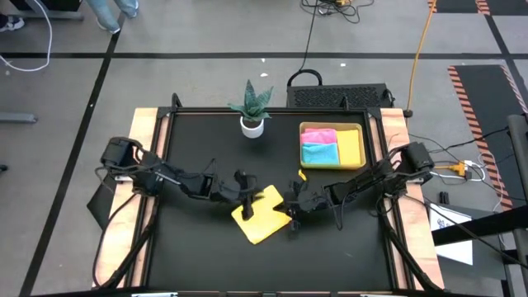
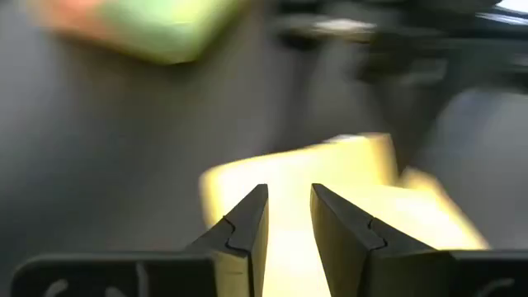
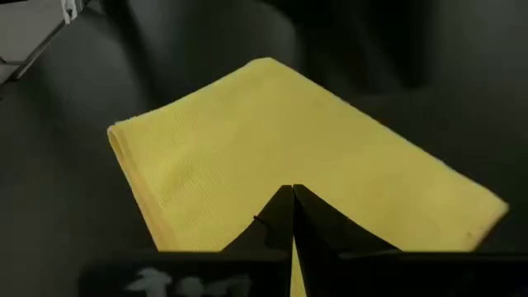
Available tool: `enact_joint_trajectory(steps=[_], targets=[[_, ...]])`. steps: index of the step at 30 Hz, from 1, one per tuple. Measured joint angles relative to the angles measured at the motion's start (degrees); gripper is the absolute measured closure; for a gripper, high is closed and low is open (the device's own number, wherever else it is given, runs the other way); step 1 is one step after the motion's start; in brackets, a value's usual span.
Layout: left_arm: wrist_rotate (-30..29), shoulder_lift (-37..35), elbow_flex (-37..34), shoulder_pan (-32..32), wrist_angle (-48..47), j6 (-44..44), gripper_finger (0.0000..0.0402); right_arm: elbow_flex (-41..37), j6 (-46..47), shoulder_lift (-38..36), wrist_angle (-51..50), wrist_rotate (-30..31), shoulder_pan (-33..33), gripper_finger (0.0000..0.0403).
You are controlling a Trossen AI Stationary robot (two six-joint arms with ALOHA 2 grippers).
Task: Fold microfiber towels
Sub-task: Fold the yellow microfiber cloth
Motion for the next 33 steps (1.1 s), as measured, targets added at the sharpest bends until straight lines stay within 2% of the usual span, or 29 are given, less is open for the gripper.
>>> enact_joint_trajectory(steps=[3,7,13,19,24,28,33], targets=[[3.6,0.3,0.1,-2.2,0.8,1.1,0.0309,-0.1,0.3,1.5,1.2,-0.1,0.1,0.0403],[1.9,4.6,-0.1,-3.7,-0.4,-1.4,0.0309,-0.1,1.3,4.7,1.4,-0.2,0.1,0.0403],[1.4,8.7,0.3,-3.9,-4.3,-6.2,0.0309,0.1,-0.5,4.1,-9.2,0.4,0.1,0.0403],[3.3,5.0,0.0,-6.8,-5.2,-7.5,0.0309,-0.8,-3.6,0.0,-12.5,0.9,0.3,0.0403],[1.2,1.0,0.1,-10.4,-7.1,-7.4,0.0309,-0.7,-2.8,-2.3,-9.2,0.2,0.7,0.0403],[1.1,2.0,0.1,-13.0,-7.5,-7.8,0.0309,-0.7,-1.1,-1.5,-8.4,-5.4,0.9,0.0403],[1.7,5.9,0.0,-15.7,-7.8,-10.1,0.0309,-2.5,-1.8,-0.1,-8.9,-4.1,0.3,0.0403]])
